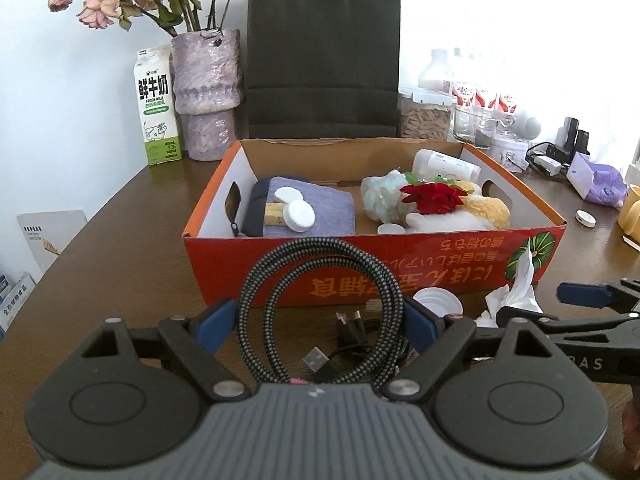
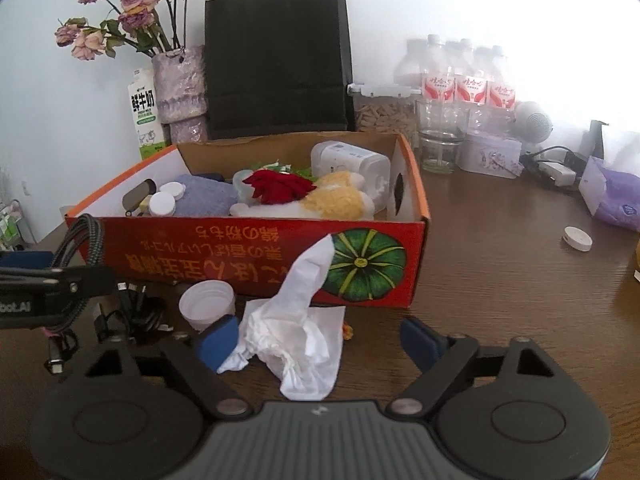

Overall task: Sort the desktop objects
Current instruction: 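Grasp the black braided cable with the left tool while the right tool grasps the white tissue, then carry the braided cable and tissue with both tools into the box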

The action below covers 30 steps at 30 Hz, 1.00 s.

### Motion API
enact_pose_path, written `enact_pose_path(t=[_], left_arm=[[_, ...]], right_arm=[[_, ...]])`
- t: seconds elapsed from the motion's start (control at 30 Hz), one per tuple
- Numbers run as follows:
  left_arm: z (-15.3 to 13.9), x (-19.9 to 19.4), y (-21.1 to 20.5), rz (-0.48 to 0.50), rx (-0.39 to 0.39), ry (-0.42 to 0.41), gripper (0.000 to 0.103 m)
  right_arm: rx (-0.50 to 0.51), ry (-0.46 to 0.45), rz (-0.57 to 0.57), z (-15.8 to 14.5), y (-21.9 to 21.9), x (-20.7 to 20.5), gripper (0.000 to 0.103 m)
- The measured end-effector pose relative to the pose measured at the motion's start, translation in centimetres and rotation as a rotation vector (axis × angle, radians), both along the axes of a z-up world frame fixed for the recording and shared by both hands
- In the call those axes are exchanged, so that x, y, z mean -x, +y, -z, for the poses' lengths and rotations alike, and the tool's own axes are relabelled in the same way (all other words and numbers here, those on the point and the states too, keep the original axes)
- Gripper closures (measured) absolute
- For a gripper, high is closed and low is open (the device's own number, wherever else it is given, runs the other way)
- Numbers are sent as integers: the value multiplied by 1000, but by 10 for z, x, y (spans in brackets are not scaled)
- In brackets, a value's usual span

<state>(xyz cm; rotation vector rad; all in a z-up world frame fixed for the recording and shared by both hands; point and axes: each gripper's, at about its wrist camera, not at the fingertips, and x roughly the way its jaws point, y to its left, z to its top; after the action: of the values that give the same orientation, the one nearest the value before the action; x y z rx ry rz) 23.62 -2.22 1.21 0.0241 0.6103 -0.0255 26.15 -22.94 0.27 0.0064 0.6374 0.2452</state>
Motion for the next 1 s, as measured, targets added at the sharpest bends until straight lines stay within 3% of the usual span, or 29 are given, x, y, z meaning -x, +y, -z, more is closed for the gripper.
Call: enact_pose_path(t=[0.1, 0.17, 0.33, 0.8, 1.0], left_arm=[[1, 0, 3, -1, 4, 1, 15], [3, 0, 4, -1, 7, 4, 15], [7, -1, 9, -3, 22, 12, 15], [1, 8, 8, -2, 13, -13, 15], [-11, 17, 9, 0, 11, -40, 15]], right_arm=[[10, 5, -17, 2, 7, 0, 31], [18, 18, -29, 5, 10, -1, 49], [23, 28, -43, 9, 12, 2, 73], [-9, -45, -46, -3, 5, 18, 86], [-32, -89, -63, -18, 5, 29, 87]])
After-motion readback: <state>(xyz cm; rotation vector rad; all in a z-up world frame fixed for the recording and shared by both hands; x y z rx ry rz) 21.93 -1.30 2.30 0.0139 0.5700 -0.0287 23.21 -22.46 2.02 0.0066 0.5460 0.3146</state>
